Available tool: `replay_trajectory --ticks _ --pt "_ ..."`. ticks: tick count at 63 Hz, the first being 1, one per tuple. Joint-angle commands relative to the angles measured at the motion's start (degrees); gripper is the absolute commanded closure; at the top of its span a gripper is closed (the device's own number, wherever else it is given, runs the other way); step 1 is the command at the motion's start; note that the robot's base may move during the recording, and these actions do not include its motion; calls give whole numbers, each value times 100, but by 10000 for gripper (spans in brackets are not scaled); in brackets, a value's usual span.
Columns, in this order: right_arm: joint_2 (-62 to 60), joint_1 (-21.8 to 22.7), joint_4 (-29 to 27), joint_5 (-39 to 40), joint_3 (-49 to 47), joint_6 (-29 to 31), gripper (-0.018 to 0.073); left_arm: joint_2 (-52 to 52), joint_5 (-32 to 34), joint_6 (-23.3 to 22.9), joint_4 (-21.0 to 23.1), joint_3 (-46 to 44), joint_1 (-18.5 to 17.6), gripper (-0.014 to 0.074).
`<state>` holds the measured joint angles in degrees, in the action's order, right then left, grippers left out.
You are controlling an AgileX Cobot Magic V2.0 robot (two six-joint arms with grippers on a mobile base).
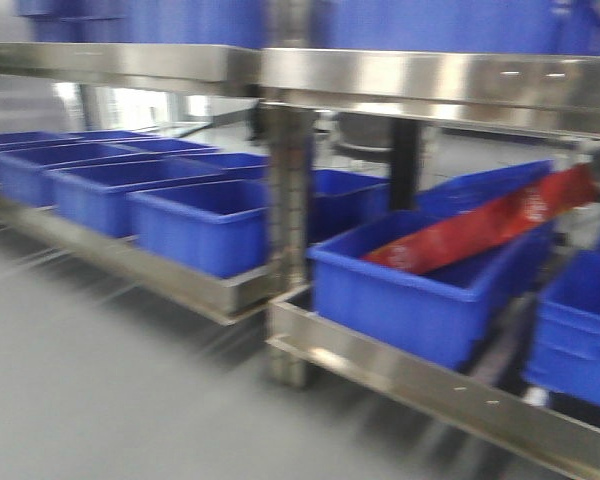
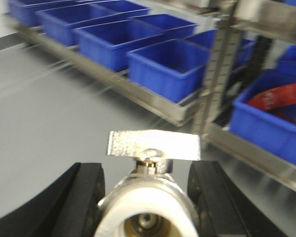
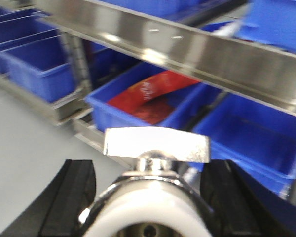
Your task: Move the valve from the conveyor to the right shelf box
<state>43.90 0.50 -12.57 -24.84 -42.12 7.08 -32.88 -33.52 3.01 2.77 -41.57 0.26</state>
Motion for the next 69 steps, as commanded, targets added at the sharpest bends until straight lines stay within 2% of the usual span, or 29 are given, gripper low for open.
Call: replay_trajectory --ticks 1,69 --pt "-50 26 -22 434 -52 41 722 34 310 -11 53 -29 -16 708" --pt "-60 26 -22 434 -52 41 722 34 310 -11 53 -29 -16 708"
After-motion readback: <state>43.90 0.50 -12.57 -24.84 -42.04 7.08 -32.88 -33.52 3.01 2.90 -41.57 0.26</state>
